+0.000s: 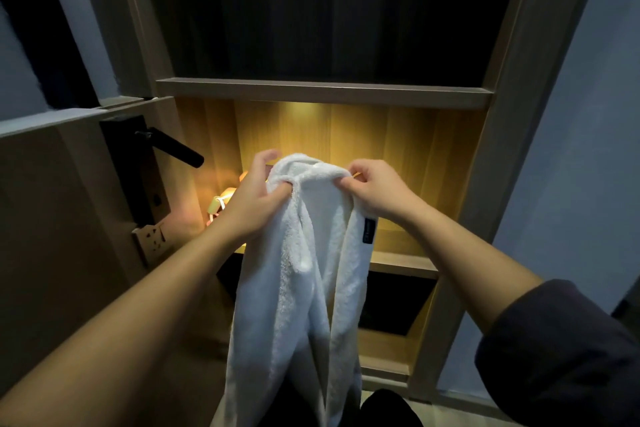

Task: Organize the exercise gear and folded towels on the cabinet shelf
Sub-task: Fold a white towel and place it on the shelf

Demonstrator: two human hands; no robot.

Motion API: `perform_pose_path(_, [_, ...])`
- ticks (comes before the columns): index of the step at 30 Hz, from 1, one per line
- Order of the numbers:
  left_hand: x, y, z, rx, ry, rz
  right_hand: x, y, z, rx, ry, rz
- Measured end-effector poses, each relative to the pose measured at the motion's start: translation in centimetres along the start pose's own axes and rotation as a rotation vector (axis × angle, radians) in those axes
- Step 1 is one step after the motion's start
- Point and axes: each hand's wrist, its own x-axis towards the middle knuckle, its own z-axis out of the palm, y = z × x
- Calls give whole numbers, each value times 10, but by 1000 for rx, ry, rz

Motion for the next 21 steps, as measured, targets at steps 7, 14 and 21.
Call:
perform_pose_path(7, [-2,3,3,25,-34,75,-2,3,-27,-67,-372,153])
perform_pose_path(14, [-5,0,11,14,-51,46,-5,25,-43,-410,-623,544])
perform_pose_path(21, [-8,-1,15,4,-75,74,-14,62,-30,-142,-11,129])
